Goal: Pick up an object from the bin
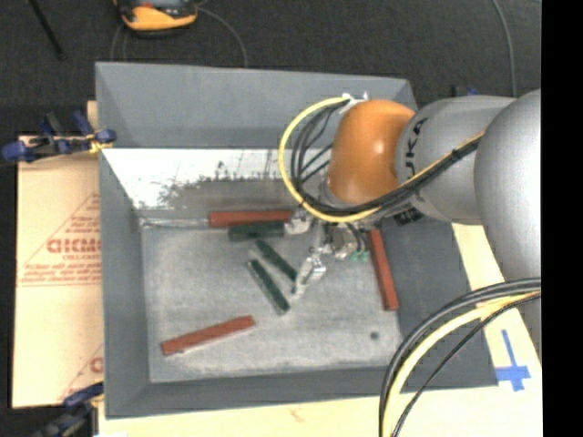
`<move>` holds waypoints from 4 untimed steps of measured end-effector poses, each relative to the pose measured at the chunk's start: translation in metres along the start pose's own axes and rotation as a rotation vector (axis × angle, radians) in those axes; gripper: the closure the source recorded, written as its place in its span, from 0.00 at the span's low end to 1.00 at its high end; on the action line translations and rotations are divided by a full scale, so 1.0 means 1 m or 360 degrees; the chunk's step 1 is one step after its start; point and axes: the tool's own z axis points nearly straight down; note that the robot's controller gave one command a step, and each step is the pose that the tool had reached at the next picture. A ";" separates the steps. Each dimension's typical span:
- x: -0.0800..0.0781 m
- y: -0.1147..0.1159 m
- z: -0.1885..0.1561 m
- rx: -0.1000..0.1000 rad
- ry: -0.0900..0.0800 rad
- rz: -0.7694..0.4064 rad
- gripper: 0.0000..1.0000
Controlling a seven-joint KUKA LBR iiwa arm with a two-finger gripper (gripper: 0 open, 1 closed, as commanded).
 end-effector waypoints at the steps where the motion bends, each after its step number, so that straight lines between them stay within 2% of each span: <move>1: 0.014 0.093 0.002 0.0014 0.0000 0.0015 1.00; 2: 0.014 0.093 0.002 0.0014 -0.0001 0.0015 1.00; 3: 0.021 0.066 -0.163 0.0004 -0.0016 0.0076 1.00; 4: 0.021 0.066 -0.161 0.0005 -0.0010 0.0075 1.00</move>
Offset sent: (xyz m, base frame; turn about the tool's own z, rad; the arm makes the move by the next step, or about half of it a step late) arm 0.0000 0.0000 0.0000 0.0000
